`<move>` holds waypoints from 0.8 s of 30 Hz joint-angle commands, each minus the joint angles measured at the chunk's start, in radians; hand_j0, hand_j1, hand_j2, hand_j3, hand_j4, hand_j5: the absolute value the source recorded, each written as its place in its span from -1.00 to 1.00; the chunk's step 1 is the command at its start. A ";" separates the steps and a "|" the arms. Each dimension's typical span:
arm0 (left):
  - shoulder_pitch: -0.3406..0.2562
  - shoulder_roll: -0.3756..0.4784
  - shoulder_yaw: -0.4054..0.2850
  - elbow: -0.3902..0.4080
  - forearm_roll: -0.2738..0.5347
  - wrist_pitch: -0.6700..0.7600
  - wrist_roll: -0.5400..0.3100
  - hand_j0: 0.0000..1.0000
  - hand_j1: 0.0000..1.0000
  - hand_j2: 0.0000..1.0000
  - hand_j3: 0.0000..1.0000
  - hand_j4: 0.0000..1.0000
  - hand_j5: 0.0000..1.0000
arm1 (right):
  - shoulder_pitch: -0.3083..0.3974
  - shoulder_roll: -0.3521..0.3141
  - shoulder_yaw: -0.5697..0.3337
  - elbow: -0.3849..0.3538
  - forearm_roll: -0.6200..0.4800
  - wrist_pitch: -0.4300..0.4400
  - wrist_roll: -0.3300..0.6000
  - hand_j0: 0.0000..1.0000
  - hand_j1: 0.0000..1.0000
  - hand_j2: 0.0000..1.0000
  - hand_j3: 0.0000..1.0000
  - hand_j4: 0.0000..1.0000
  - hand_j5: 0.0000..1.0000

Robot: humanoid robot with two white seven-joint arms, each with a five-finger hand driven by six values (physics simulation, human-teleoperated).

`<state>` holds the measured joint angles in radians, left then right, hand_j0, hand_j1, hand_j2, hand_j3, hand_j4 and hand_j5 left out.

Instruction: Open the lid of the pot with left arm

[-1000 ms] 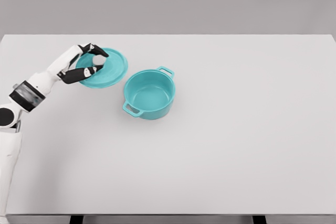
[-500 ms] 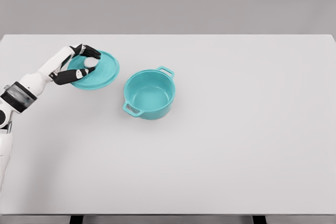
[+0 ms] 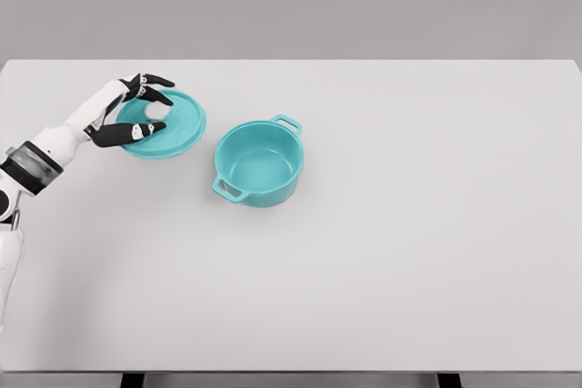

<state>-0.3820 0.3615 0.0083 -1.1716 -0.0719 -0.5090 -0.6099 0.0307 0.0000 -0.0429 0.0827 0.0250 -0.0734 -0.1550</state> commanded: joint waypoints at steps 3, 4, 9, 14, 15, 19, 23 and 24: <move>0.000 0.001 0.001 0.003 0.009 0.004 -0.001 0.31 0.31 0.31 0.31 0.31 0.31 | 0.000 0.000 0.000 0.000 0.000 0.000 0.000 1.00 1.00 1.00 1.00 1.00 1.00; 0.002 0.001 0.007 0.003 0.009 0.004 -0.001 0.28 0.28 0.28 0.28 0.28 0.28 | 0.000 0.000 0.000 0.000 0.000 0.000 0.000 1.00 1.00 1.00 1.00 1.00 1.00; 0.002 -0.001 0.009 0.003 0.011 0.004 -0.001 0.20 0.20 0.20 0.20 0.20 0.20 | 0.000 0.000 0.000 0.000 0.000 0.000 0.000 1.00 1.00 1.00 1.00 1.00 1.00; 0.005 0.001 0.010 0.003 0.004 -0.002 -0.001 0.81 0.81 0.81 0.81 0.81 0.81 | 0.000 0.000 0.000 0.000 0.000 0.000 0.000 1.00 1.00 1.00 1.00 1.00 1.00; 0.005 0.001 0.010 0.003 0.003 -0.002 -0.001 0.85 0.85 0.85 0.85 0.85 0.85 | 0.000 0.000 0.000 0.000 0.000 0.000 0.000 1.00 1.00 1.00 1.00 1.00 1.00; 0.005 0.001 0.010 0.003 0.004 -0.002 -0.001 0.86 0.86 0.86 0.86 0.86 0.86 | 0.000 0.000 0.000 0.000 0.000 0.000 0.000 1.00 1.00 1.00 1.00 1.00 1.00; 0.005 -0.001 0.012 0.003 0.006 -0.002 -0.001 0.62 0.62 0.62 0.62 0.62 0.62 | 0.000 0.000 0.000 0.000 0.000 0.000 0.000 1.00 1.00 1.00 1.00 1.00 1.00; 0.005 0.001 0.012 0.001 0.006 -0.002 -0.001 0.66 0.66 0.66 0.66 0.66 0.66 | 0.000 0.000 0.000 0.000 0.000 0.000 0.000 1.00 1.00 1.00 1.00 1.00 1.00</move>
<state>-0.3774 0.3612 0.0193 -1.1688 -0.0744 -0.5125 -0.6111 0.0307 0.0000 -0.0429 0.0827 0.0250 -0.0736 -0.1550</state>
